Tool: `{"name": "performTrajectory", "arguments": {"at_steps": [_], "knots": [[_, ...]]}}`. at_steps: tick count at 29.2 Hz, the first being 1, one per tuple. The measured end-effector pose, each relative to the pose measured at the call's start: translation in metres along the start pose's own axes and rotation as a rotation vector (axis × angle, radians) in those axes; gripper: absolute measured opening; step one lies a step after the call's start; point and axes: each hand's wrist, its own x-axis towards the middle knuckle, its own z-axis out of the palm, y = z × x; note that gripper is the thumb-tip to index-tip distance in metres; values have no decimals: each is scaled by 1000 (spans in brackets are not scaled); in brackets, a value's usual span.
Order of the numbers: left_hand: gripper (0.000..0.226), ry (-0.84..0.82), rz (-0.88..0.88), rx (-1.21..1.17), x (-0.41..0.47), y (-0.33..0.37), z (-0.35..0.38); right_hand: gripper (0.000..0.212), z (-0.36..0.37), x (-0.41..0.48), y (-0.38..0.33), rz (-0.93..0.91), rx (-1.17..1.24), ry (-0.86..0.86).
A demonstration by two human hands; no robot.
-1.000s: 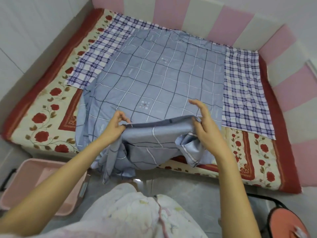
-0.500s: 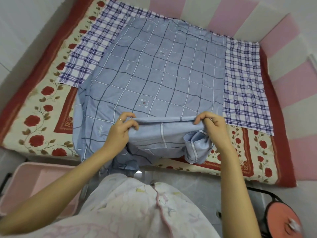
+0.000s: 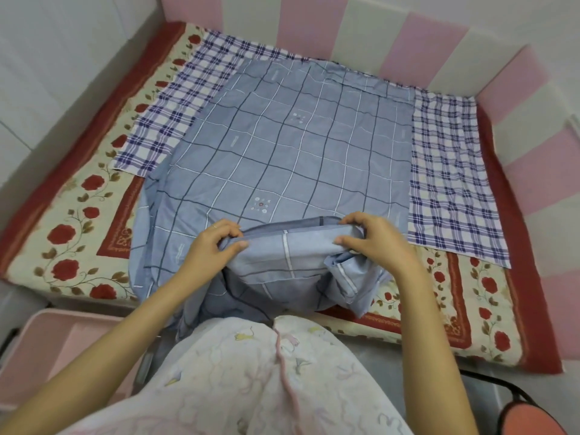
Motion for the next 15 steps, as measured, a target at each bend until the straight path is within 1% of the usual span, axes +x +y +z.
{"name": "performTrajectory", "arguments": {"at_steps": [3,6,8,9,12,15], "knots": [[14,91,0,-11,-2,2,10,21,2,3,13,-78,-7,43],[3,203,58,62,0,-1,14,16,7,0,25,-206,216,139],[9,257,99,132,3,0,16,15,11,1,28,-256,352,248],[8,263,80,134,3,3,18,16,13,2,29,-261,387,285],[8,257,23,122,4,17,20,14,20,2,27,-253,399,349],[17,342,98,258,4,29,24,15,20,6,22,-280,474,473]]}}
